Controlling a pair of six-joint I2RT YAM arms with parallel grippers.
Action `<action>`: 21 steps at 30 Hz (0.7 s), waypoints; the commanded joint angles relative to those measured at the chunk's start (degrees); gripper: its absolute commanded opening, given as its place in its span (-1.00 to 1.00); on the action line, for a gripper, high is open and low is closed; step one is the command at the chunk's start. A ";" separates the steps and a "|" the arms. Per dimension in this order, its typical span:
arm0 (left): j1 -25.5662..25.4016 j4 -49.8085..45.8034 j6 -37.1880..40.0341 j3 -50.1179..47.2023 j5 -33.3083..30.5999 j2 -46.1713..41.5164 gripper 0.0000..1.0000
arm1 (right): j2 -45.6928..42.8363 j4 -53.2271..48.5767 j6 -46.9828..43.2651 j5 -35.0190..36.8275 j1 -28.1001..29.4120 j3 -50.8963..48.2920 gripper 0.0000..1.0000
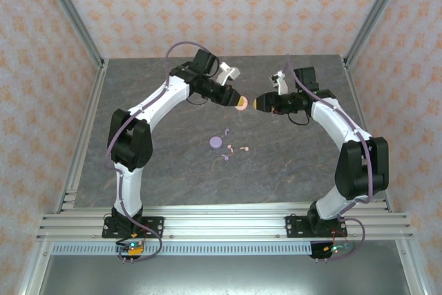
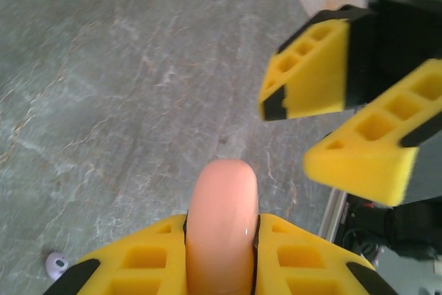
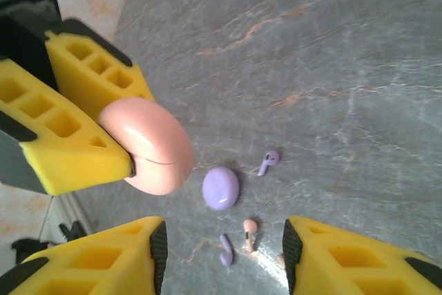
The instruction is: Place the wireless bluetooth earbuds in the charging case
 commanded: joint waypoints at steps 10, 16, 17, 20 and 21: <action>0.64 -8.32 9.32 4.57 7.65 -3.00 -0.74 | -1.07 -9.90 -10.61 -13.49 -0.09 9.49 0.00; 0.69 -9.64 10.46 5.33 9.03 -5.16 -0.74 | 0.01 -14.02 -14.16 -14.43 0.48 11.69 0.01; 0.64 -10.01 10.63 5.55 9.41 -5.33 -0.74 | 0.06 -14.47 -14.65 -14.72 0.58 11.82 0.03; 0.66 -10.66 10.74 6.33 10.44 -5.82 -0.74 | 0.21 -15.70 -15.97 -15.02 1.18 12.48 0.06; 0.69 -10.86 10.88 6.47 10.63 -5.95 -0.74 | 0.41 -16.24 -16.57 -15.33 1.36 12.81 0.06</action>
